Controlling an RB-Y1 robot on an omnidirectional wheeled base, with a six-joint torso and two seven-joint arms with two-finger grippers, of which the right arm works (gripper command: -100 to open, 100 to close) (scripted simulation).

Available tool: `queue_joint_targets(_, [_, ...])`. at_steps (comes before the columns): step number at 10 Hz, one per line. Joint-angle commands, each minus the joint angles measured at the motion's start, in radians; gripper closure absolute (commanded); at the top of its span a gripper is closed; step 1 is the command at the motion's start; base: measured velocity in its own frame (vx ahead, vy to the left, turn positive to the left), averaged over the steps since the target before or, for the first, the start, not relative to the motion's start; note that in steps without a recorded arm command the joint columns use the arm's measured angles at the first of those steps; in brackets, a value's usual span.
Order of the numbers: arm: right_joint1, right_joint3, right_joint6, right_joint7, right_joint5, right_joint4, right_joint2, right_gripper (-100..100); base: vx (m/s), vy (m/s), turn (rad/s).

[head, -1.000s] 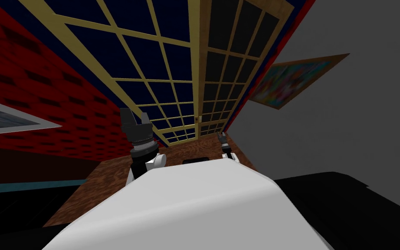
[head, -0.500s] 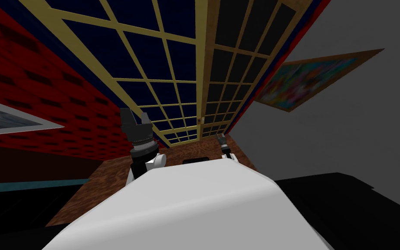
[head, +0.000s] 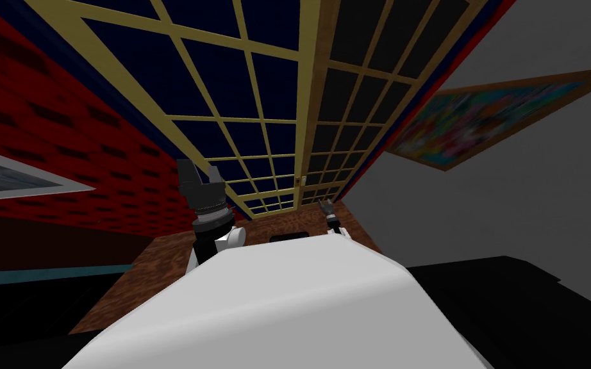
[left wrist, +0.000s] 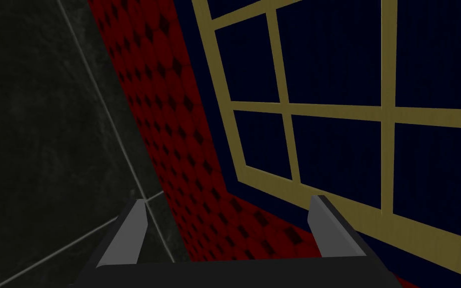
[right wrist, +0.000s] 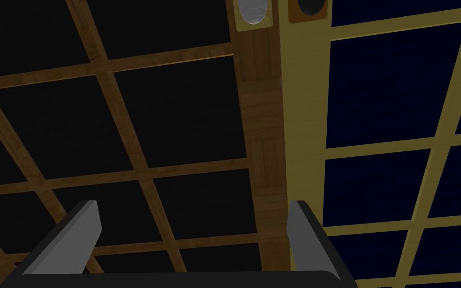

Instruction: Pull the door open

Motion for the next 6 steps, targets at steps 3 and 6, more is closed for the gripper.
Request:
queue_joint_targets(3, [-0.027,-0.016,-0.016,0.063,0.022,0.076,0.002,-100,0.104,0.035,0.043])
queue_joint_targets(6, [-0.051,-0.031,-0.030,0.119,0.043,0.143,0.003,-100,0.137,0.034,0.058])
